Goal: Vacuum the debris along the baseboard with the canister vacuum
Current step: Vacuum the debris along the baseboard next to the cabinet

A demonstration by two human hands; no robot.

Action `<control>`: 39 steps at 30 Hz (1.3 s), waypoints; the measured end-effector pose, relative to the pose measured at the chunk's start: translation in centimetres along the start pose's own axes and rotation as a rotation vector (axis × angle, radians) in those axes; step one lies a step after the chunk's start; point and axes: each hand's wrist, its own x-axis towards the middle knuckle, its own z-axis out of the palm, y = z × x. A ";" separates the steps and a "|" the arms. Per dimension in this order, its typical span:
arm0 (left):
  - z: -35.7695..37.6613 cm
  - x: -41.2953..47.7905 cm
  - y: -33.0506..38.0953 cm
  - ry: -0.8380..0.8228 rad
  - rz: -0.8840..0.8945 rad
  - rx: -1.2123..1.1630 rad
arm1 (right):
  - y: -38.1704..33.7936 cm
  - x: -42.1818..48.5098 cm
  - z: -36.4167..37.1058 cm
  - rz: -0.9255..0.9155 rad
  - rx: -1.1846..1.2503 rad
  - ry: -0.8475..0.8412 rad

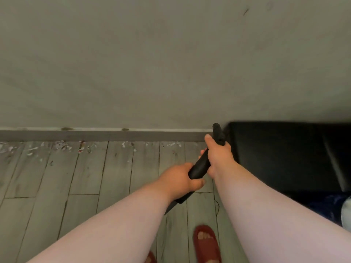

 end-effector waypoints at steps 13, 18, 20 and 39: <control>7.6 9.9 -0.9 0.024 -0.112 -0.076 | 2.2 12.7 -4.3 0.049 -0.052 -0.009; 8.1 12.4 0.1 0.053 -0.124 -0.045 | 1.3 15.9 -4.8 0.062 -0.018 -0.064; 8.1 13.1 0.2 0.062 -0.135 -0.020 | 1.2 16.8 -4.7 0.073 -0.022 -0.076; 6.0 11.6 -6.4 0.149 -0.189 -0.021 | 5.6 15.6 1.2 0.099 -0.033 -0.142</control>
